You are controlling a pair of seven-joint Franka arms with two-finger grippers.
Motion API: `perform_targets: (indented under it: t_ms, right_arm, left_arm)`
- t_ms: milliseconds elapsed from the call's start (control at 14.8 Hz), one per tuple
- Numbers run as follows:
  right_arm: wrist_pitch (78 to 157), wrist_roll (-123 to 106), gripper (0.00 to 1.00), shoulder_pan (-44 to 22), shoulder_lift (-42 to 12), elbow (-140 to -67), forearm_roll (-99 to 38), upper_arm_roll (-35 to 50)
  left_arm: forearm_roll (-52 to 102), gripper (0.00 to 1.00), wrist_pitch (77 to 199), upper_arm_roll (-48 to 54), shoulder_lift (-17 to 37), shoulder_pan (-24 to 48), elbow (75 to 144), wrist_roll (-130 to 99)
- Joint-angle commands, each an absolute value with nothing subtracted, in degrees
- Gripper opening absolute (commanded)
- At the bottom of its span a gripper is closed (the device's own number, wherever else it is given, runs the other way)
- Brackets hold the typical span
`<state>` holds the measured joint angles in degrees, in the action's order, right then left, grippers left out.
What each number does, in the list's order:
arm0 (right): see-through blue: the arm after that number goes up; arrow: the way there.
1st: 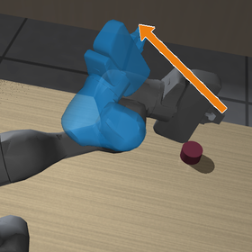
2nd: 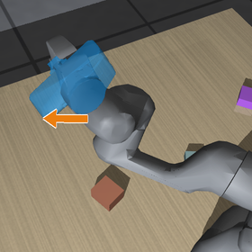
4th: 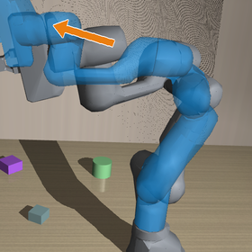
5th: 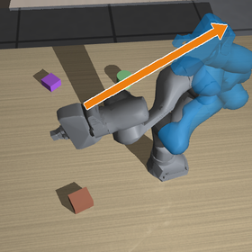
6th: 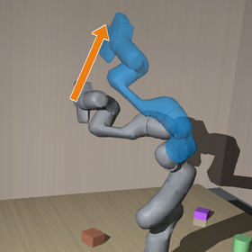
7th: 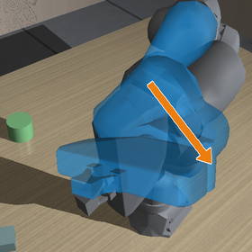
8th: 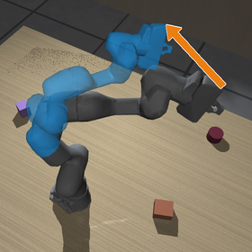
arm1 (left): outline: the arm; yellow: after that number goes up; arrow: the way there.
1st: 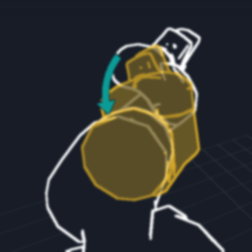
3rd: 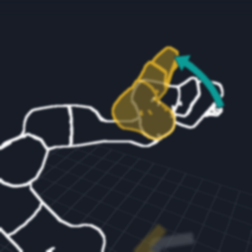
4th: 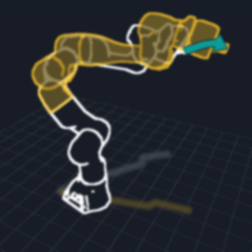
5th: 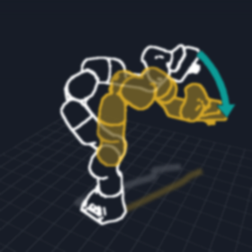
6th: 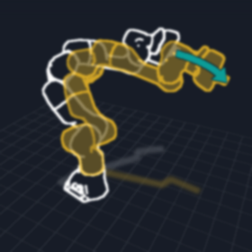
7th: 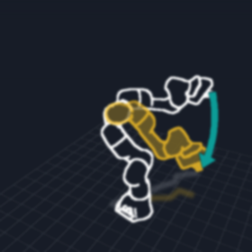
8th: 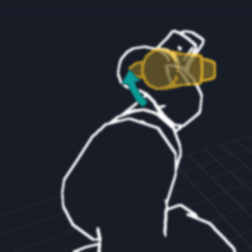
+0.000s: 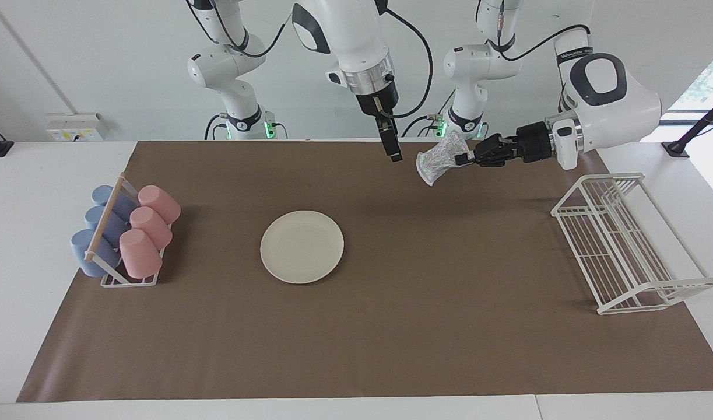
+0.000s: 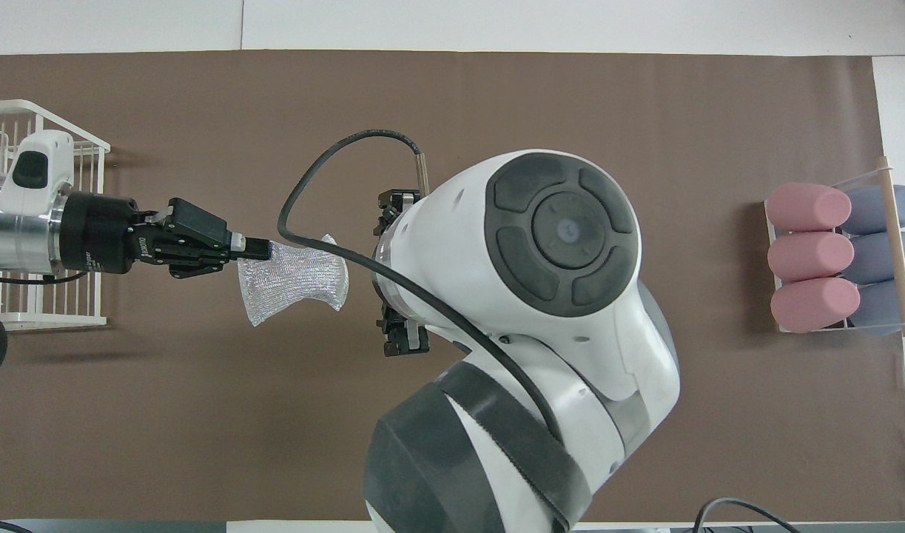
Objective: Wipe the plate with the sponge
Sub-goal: 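Carry the white cloth toward the right gripper with the left gripper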
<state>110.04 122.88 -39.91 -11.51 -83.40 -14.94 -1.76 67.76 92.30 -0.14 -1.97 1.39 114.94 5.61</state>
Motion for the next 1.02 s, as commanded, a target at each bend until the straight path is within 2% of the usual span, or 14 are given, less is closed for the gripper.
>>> perform_targets:
  t_ms: [0,136,610,949]
  right_arm:
    - [115.56,123.57,1.0,-41.39,-8.18,-90.6,-15.91,-1.23]
    - [119.08,123.75,1.0,-43.33,-8.09,-92.37,-16.0,-1.23]
    - [119.27,122.7,0.99,-43.24,-7.91,-92.81,-15.82,-1.23]
    - [121.54,121.29,0.99,-43.15,-6.42,-96.49,-15.82,-1.23]
  left_arm:
    - [73.9,0.0,91.85,-0.53,-2.3,3.5,118.56,9.75]
    - [75.75,0.0,89.4,-0.53,-0.89,3.78,119.18,14.65]
    - [76.38,0.0,86.75,-0.53,0.35,4.31,120.67,18.9]
    - [77.08,0.0,86.4,-0.53,0.35,4.31,120.67,18.9]
